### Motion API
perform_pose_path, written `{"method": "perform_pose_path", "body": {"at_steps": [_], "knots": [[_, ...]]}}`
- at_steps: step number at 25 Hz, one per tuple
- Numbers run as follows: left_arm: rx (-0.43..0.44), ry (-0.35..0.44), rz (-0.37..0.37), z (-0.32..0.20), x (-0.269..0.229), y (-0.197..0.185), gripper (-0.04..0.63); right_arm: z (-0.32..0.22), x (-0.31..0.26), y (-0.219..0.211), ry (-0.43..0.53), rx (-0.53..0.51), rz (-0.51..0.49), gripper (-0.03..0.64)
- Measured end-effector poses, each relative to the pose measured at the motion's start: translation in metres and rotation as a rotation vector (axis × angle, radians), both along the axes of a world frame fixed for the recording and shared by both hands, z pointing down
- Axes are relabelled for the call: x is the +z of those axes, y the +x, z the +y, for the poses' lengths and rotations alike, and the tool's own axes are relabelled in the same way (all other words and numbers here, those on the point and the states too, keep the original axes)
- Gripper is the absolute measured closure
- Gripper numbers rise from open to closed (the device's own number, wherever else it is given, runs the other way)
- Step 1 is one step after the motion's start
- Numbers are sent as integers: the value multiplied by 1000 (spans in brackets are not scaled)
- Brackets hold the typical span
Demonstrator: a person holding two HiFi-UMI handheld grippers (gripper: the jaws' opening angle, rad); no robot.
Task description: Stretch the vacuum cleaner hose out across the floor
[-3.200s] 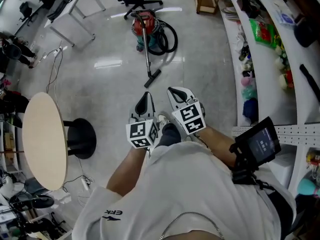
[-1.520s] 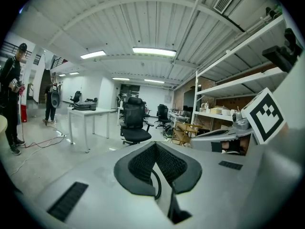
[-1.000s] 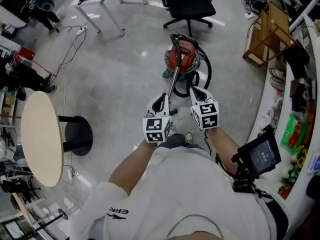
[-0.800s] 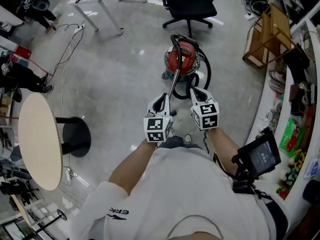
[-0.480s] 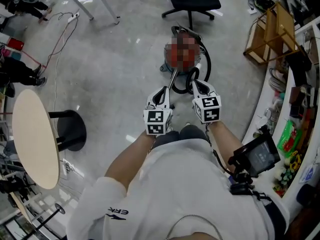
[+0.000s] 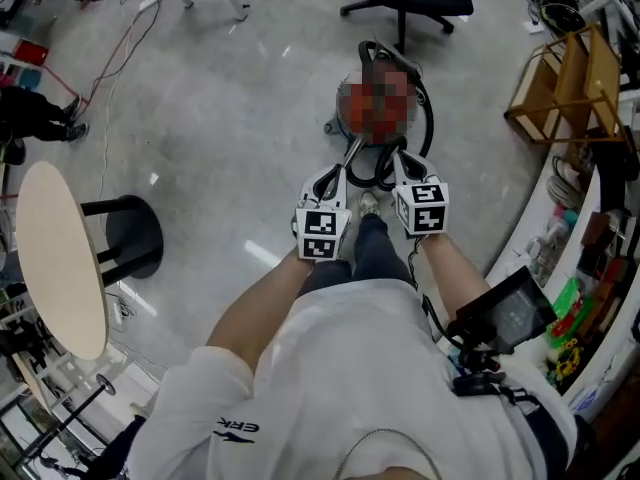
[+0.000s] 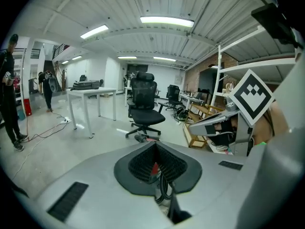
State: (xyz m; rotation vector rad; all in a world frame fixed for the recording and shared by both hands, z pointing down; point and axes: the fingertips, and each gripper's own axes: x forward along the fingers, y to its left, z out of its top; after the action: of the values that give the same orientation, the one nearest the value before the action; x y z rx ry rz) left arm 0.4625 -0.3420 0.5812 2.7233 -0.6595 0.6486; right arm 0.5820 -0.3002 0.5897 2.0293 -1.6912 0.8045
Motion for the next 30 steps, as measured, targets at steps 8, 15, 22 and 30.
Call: {"method": "perform_pose_path", "body": {"at_steps": [8, 15, 22, 30], "knots": [[-13, -48, -112, -22, 77, 54, 592, -38, 66, 58, -73, -78, -35, 615], [-24, -76, -175, -46, 142, 93, 592, -76, 121, 95, -163, -258, 39, 615], [-10, -91, -222, -58, 205, 124, 591, -107, 178, 102, -225, -578, 209, 615], [19, -104, -272, -56, 265, 140, 572, -120, 228, 98, -279, -912, 394, 614]]}}
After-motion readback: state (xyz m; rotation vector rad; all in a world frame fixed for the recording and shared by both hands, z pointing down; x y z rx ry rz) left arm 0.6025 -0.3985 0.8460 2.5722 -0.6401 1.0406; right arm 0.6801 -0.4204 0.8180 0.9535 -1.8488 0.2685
